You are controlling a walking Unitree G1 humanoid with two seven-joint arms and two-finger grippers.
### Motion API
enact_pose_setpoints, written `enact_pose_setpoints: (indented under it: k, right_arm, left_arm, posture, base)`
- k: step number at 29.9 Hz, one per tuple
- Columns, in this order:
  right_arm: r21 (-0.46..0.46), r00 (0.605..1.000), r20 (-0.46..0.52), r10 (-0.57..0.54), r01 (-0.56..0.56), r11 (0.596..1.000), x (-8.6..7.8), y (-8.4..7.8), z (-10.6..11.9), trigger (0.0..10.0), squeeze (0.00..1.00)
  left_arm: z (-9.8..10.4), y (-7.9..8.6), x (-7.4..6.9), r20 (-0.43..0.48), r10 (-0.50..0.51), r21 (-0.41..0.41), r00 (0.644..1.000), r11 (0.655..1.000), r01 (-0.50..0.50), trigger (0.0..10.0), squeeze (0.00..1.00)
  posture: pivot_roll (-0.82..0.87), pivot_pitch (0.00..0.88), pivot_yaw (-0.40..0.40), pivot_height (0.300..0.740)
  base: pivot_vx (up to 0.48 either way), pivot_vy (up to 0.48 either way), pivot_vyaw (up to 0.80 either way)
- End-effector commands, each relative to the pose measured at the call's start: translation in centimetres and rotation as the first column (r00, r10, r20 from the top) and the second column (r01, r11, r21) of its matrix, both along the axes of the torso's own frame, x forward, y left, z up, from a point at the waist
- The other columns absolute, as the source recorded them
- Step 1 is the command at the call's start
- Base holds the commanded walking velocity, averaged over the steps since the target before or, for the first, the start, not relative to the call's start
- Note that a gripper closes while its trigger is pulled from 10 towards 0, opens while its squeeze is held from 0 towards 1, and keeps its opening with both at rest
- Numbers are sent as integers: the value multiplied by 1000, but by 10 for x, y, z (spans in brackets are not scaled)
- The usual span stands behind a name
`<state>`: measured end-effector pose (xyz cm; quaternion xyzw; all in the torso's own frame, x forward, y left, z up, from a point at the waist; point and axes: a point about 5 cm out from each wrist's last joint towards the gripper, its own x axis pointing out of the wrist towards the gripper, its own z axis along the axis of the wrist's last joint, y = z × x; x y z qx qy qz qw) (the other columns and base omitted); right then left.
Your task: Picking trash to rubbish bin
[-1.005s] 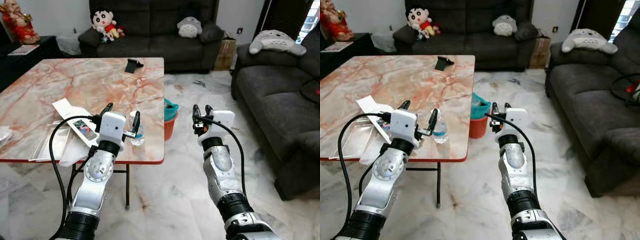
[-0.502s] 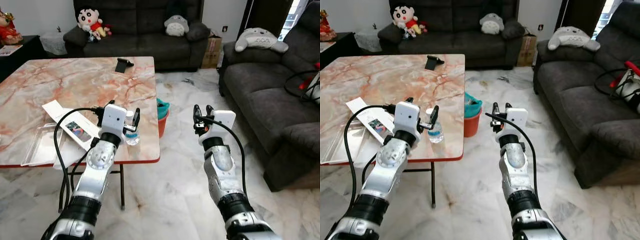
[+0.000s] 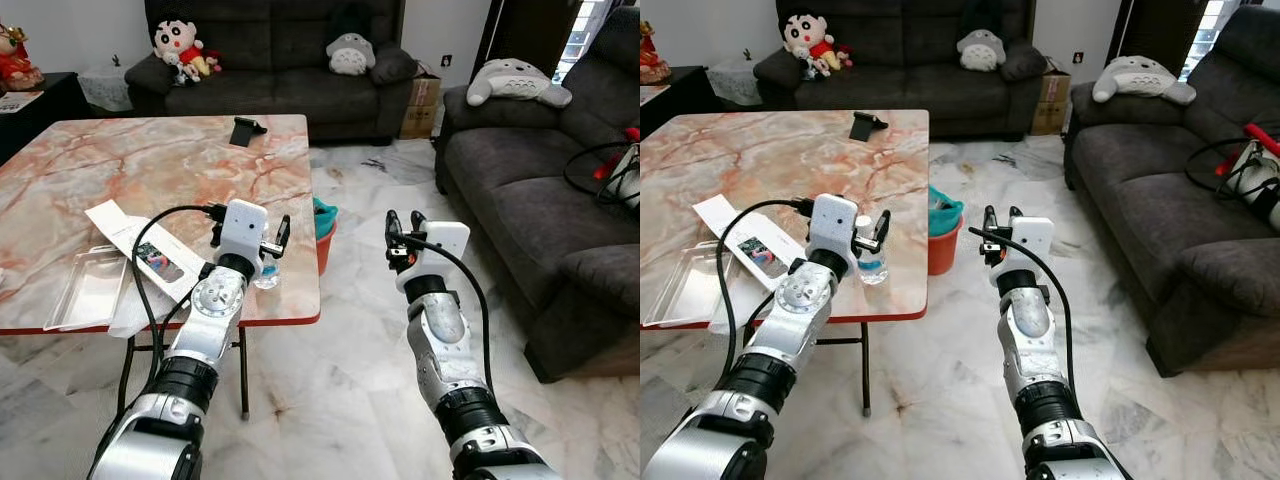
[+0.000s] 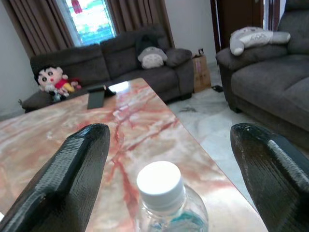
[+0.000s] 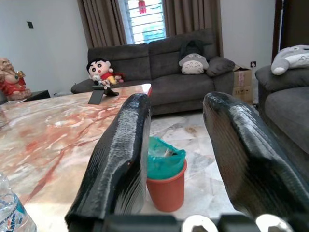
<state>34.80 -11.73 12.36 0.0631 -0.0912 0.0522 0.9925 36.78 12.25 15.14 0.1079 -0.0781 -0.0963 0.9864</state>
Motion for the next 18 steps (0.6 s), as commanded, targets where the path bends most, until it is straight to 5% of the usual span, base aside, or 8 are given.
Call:
enact_pose_setpoints:
  k: [1, 18]
  right_arm:
    - [-7, 1000, -1, 7, -7, 1000, 0, 2, 1, 10000, 0]
    - [-6, 1000, -5, 7, -7, 1000, -1, 1, 0, 10000, 0]
  left_arm:
    - [6, 1, 6, 4, 17, -7, 1000, 1000, -17, 10000, 0]
    - [17, 7, 23, -5, 74, 19, 997, 997, -74, 10000, 0]
  posture:
    - [181, 0, 26, 740]
    - [173, 0, 32, 740]
  base:
    - [0, 0, 0]
    - [0, 0, 0]
